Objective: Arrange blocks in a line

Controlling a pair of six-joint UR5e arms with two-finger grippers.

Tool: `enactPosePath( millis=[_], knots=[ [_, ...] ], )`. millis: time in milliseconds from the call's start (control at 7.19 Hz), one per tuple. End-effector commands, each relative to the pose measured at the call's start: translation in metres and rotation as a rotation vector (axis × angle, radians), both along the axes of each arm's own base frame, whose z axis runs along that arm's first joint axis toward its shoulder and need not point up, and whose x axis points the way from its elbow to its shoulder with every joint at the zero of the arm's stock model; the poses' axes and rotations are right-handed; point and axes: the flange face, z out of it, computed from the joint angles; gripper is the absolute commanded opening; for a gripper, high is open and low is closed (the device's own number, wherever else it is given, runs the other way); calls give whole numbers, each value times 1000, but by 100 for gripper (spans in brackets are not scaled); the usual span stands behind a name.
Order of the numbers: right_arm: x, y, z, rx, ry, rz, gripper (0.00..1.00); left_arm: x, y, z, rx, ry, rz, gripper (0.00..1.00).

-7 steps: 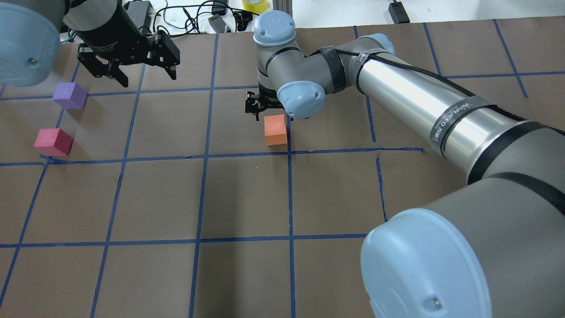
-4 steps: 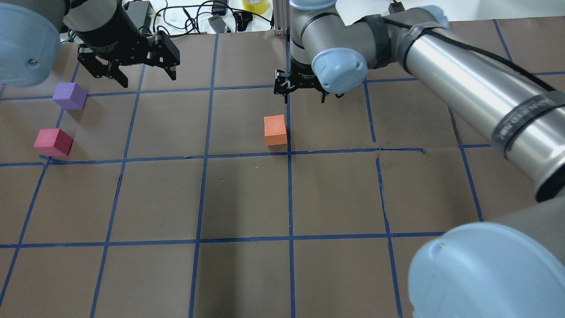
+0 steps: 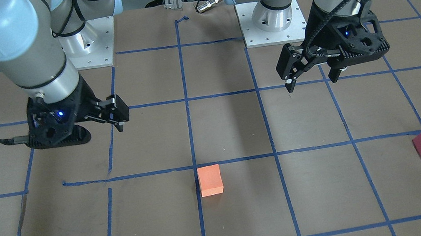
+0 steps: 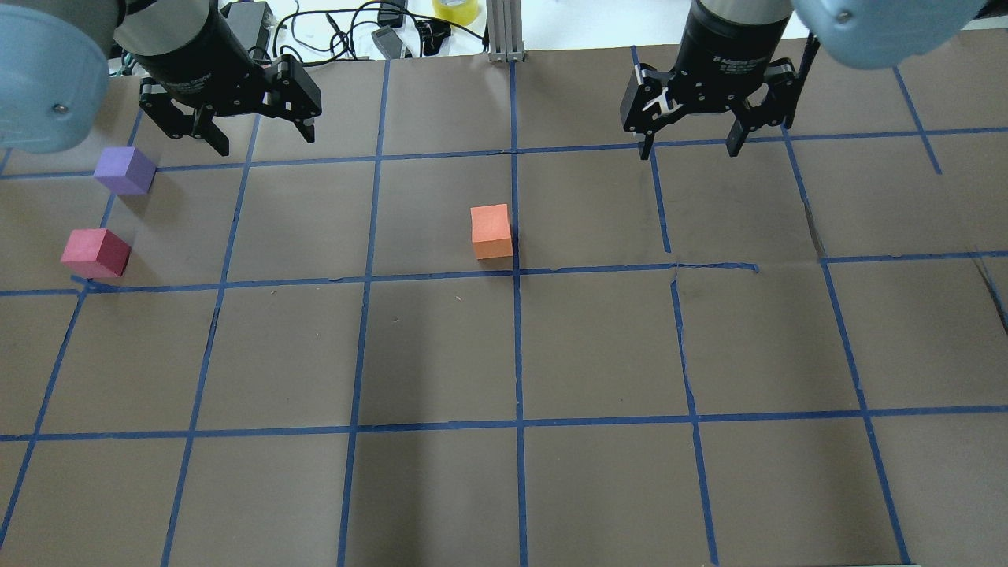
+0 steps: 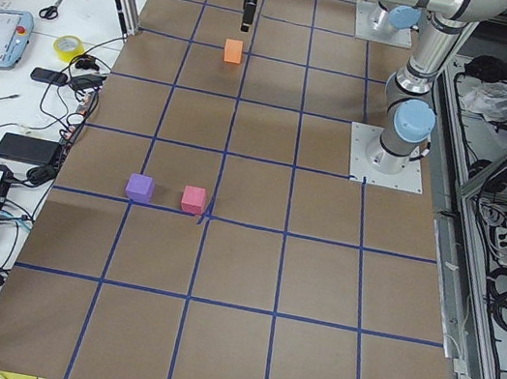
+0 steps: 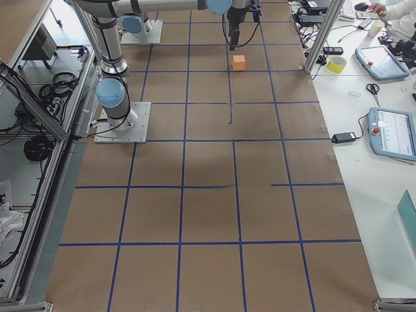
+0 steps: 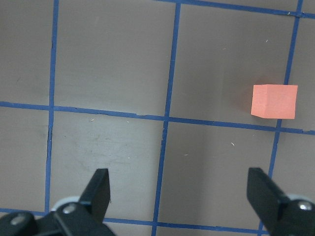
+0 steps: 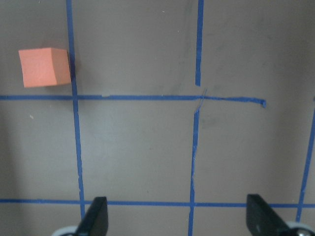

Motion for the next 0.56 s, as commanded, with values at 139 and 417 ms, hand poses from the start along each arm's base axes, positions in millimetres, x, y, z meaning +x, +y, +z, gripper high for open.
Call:
enactPosePath(
  millis=[139,417],
  knots=[
    [-22,22,16,16,25,2,100,0,0,0,1,0,0,100],
    [-41,9,21,-42,27,-32,100,0,0,0,1,0,0,100]
  ],
)
